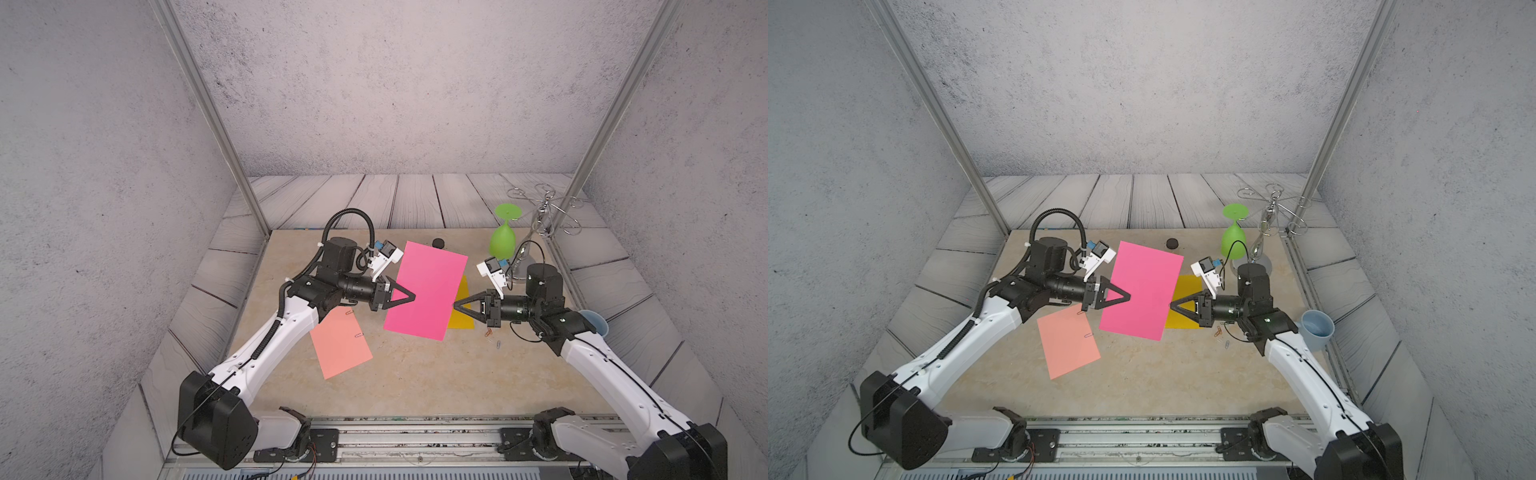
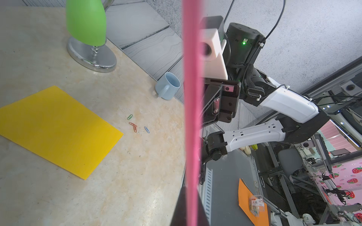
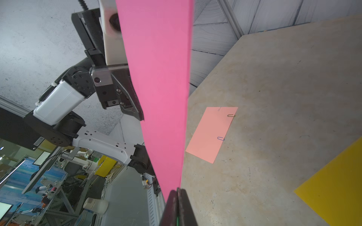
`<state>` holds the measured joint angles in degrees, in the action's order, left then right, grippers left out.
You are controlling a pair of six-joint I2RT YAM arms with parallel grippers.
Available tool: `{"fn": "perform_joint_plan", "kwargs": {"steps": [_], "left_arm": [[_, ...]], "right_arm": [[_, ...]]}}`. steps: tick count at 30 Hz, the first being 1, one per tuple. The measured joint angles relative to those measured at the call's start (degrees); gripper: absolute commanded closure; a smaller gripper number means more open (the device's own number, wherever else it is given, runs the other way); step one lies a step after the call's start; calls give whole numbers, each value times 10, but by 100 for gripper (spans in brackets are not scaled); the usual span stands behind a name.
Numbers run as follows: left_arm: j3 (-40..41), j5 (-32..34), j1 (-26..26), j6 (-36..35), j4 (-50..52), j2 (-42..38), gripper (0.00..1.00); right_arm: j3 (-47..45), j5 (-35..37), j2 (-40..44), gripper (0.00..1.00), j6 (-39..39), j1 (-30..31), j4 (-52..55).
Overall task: Unclip the paperclips from the documents
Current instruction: Remove the paper clip from the document, then place the paper clip at the center of the board.
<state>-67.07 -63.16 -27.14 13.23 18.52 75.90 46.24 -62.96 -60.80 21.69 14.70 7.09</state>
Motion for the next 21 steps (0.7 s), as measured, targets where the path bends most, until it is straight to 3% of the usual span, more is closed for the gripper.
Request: {"fn": "perform_joint_plan", "kwargs": {"steps": [11,21], "left_arm": [[-2,7,4,-3,6,-7,100],[2,18,4,4,-13,7,100]], "right_arm": [[-15,66,0,97,-11,-22,58],[-127,222,0,100,37,-135,147]]}}
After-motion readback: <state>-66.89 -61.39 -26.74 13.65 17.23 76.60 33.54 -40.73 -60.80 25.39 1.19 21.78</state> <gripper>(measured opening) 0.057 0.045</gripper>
